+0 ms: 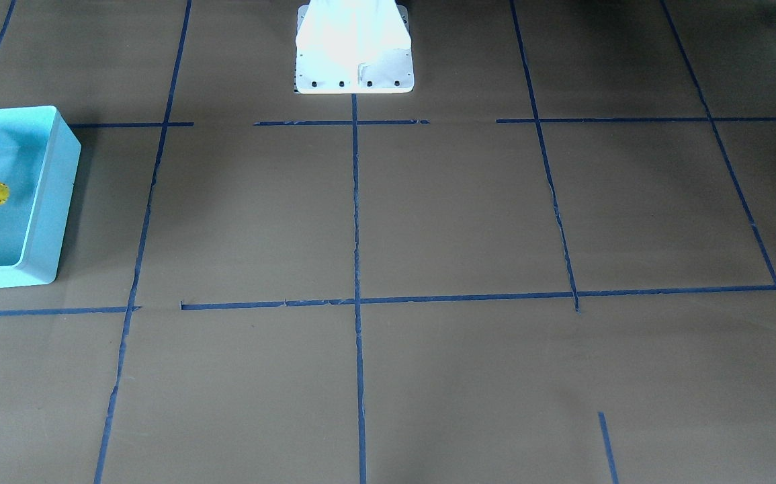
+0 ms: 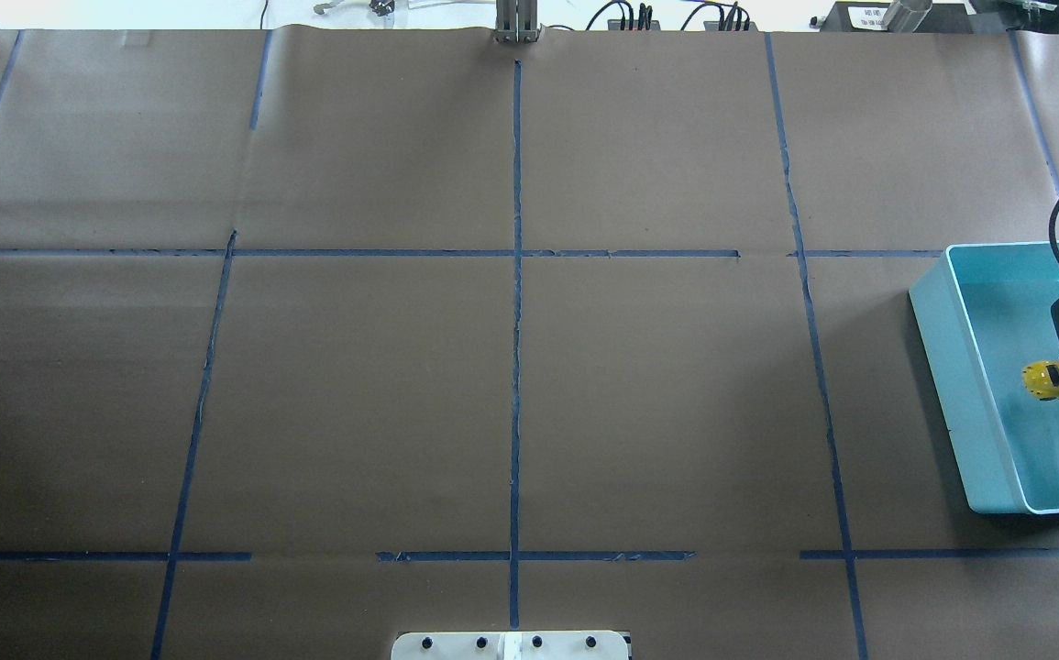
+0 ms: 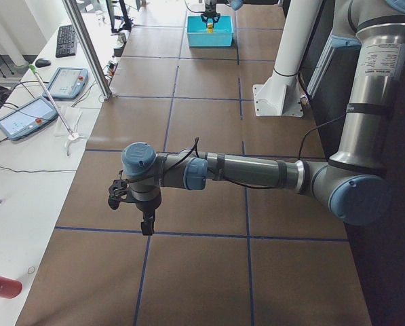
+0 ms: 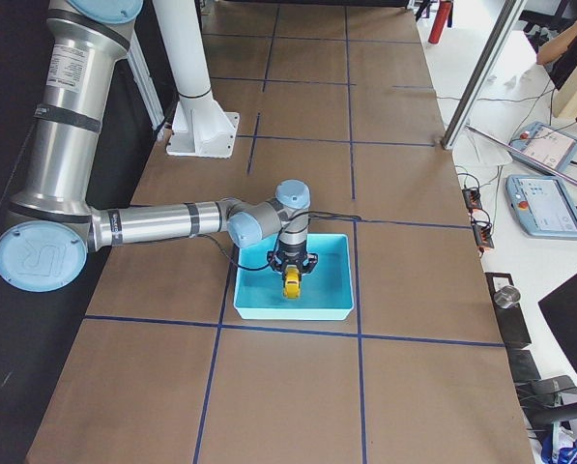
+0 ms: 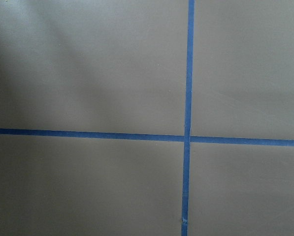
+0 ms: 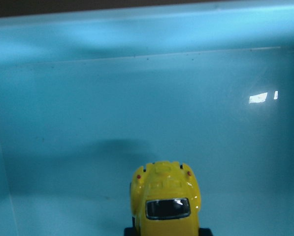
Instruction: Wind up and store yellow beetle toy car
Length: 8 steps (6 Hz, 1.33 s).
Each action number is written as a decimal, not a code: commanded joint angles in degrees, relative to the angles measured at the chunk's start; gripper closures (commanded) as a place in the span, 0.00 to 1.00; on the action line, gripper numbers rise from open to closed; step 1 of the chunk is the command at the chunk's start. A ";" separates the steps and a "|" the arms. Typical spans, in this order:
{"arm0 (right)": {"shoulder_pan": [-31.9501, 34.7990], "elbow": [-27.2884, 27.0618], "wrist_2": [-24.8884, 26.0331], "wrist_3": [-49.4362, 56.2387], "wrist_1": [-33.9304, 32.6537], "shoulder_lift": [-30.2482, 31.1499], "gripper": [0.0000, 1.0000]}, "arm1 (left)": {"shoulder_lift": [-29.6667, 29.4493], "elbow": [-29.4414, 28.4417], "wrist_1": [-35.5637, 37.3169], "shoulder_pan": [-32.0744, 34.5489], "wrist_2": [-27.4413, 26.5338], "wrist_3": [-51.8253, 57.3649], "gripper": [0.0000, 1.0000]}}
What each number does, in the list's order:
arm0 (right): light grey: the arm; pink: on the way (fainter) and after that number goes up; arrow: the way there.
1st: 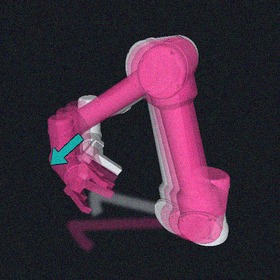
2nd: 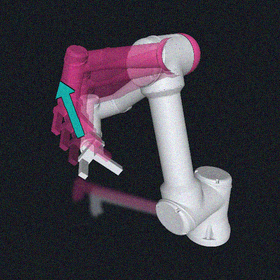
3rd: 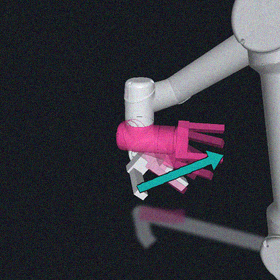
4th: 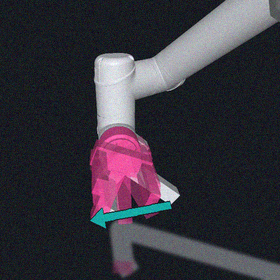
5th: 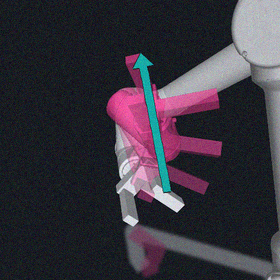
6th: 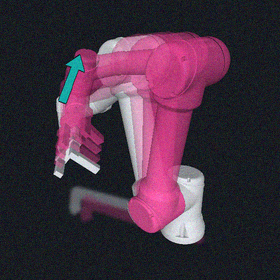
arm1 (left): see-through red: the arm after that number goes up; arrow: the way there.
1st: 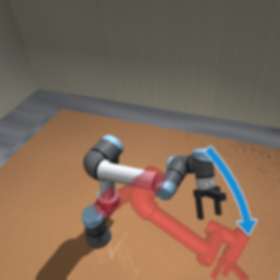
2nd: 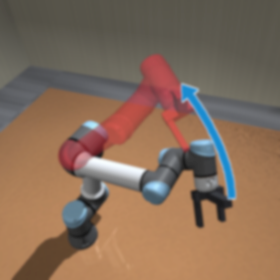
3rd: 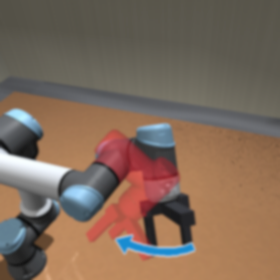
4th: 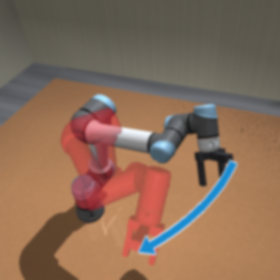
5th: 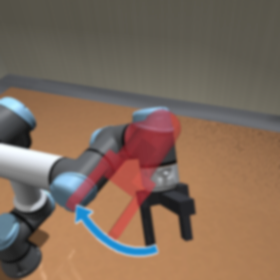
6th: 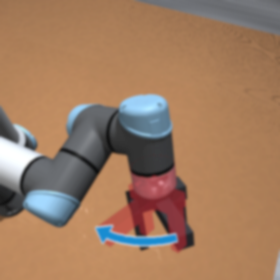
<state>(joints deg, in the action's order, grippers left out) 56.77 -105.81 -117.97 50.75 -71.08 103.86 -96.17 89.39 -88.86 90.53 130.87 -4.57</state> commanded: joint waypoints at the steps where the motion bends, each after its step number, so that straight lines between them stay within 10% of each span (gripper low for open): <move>1: -1.83 1.57 0.11 -0.91 2.33 -0.07 0.99 | -0.07 0.09 0.00 0.00 0.00 0.00 0.00; 3: -2.28 4.21 -0.06 -1.79 7.69 -0.07 0.91 | -0.07 0.09 0.00 0.00 0.00 0.00 0.00; 4: -2.28 4.13 -0.15 -1.79 7.71 -0.07 0.51 | -0.07 0.09 0.00 0.00 0.00 0.00 0.00; 6: -2.19 4.04 -0.33 -1.88 7.71 0.02 0.12 | -0.07 0.09 0.00 0.00 0.00 0.00 0.00; 8: -1.15 3.25 -5.99 -1.79 7.71 0.28 0.00 | -0.07 0.09 0.00 0.00 0.09 0.00 0.00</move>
<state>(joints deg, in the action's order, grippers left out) 55.01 -102.20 -120.82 48.94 -63.37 103.99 -96.24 89.47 -88.85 90.53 130.94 -4.57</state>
